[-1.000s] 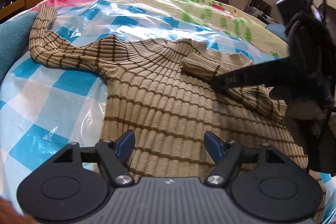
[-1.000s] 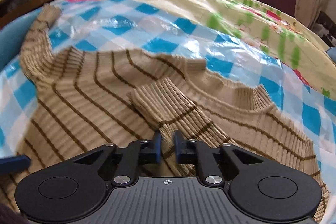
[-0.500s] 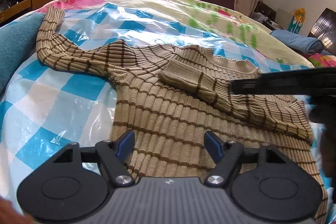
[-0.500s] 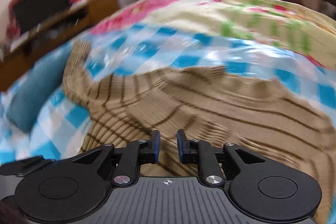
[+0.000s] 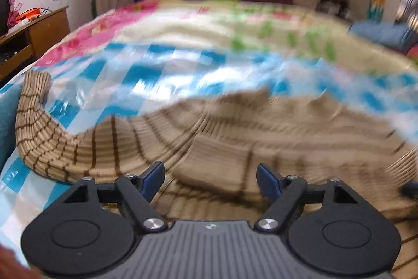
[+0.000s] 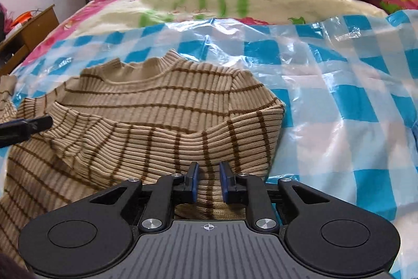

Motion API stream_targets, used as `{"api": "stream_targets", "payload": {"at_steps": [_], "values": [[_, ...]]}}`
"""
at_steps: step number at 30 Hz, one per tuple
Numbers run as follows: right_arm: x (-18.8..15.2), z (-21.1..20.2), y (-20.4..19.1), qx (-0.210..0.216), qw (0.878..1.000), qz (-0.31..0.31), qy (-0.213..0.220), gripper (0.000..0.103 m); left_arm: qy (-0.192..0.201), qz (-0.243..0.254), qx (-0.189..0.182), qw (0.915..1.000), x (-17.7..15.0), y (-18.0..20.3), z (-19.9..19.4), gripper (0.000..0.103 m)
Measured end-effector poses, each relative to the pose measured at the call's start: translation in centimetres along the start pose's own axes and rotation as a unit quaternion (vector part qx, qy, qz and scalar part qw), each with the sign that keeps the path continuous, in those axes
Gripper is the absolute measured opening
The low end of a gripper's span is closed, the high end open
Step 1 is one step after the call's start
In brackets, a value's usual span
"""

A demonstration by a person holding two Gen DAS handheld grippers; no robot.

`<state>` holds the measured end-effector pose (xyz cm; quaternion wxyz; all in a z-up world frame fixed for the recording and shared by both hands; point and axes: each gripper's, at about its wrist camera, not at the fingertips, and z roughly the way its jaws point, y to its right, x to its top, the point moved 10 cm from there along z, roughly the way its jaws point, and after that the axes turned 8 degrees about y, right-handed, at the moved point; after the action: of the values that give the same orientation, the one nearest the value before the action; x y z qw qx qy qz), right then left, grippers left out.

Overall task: Fold small clothes
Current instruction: 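Open the right tool and release the folded sleeve on the body, then grasp the other sleeve cuff with the right tool near the blue towel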

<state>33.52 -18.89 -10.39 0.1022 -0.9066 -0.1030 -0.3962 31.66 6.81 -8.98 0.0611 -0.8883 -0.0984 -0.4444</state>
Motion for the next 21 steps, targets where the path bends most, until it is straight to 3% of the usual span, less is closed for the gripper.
{"api": "stream_targets", "payload": {"at_steps": [2,8,11,13,17,21], "values": [[0.1,0.2,-0.1,-0.002,1.000,-0.007,0.002,0.018,-0.022,-0.001,0.006,0.9997,-1.2,-0.7,0.7,0.082],[0.8,-1.3,-0.4,-0.004,1.000,-0.007,0.024,0.021,-0.009,-0.006,0.028,0.9995,-1.2,-1.9,-0.5,0.083],[-0.1,-0.2,-0.2,-0.009,1.000,-0.016,-0.010,0.023,-0.014,-0.011,0.034,0.9993,-1.5,-2.3,-0.5,0.083],[0.3,-0.3,-0.3,-0.015,1.000,-0.009,-0.009,0.024,-0.012,-0.013,0.036,0.9992,-1.6,-2.5,-1.0,0.083],[1.4,-1.6,-2.4,0.010,1.000,-0.013,0.014,0.027,-0.011,-0.034,0.032,0.9988,-2.1,-3.3,-2.6,0.082],[-0.1,0.2,-4.3,0.002,0.998,-0.050,-0.036,0.030,-0.026,-0.021,0.026,0.9991,-3.3,-2.9,-3.2,0.082]]}}
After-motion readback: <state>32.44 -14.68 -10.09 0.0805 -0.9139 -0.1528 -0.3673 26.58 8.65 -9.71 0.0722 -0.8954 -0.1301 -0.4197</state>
